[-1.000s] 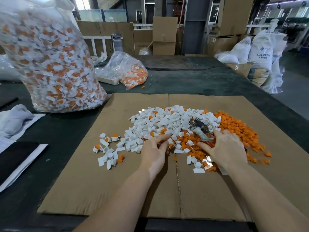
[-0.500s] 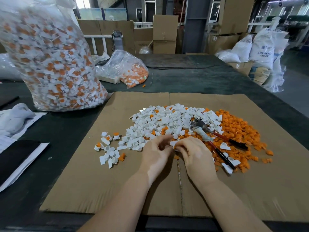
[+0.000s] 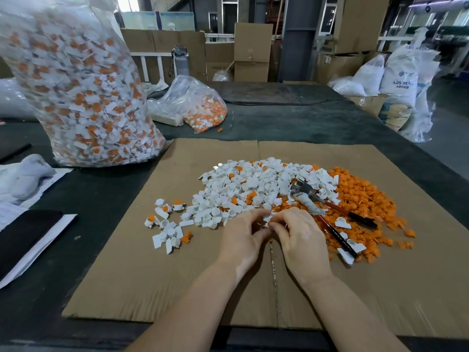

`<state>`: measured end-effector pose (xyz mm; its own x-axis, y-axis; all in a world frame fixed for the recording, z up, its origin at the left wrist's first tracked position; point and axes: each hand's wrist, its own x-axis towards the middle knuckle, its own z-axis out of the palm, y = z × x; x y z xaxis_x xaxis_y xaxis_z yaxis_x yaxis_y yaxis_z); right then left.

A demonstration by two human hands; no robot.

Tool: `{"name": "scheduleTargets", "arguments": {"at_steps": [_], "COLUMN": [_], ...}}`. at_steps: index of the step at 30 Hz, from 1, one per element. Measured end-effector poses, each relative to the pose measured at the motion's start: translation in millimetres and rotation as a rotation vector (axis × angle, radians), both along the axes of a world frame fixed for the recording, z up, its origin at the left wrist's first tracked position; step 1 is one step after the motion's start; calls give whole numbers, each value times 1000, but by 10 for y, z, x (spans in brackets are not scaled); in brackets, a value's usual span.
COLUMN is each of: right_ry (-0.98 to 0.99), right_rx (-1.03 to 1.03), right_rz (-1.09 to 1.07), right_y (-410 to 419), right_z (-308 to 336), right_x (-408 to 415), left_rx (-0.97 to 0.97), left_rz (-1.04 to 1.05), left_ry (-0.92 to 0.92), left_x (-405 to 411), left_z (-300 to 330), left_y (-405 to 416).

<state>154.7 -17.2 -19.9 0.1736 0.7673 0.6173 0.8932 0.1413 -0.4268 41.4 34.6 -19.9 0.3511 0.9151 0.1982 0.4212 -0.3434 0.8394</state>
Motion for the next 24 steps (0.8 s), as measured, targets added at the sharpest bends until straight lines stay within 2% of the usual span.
{"name": "scheduleTargets", "arguments": {"at_steps": [7,11,13,18,24], "right_ry": [-19,-46,-39,-47,-64], "right_rx": [74,74,77,97,104], "right_rz": [32,37,39,43,35], "right_y": [-4,3,3,0,8], "right_z": [-4,-18,-23,-25,-44], "right_x": [2,2,-2,-13,-2], "left_rx": [-1,38,72,171,102], "left_rz": [122,296,393,615,571], "left_ry": [-91,-99,8,541,760], "left_x": [-76,-346,-523,-827,-837], "left_z": [39,160,192,207,201], "left_y": [-9,223,385,620,646]}}
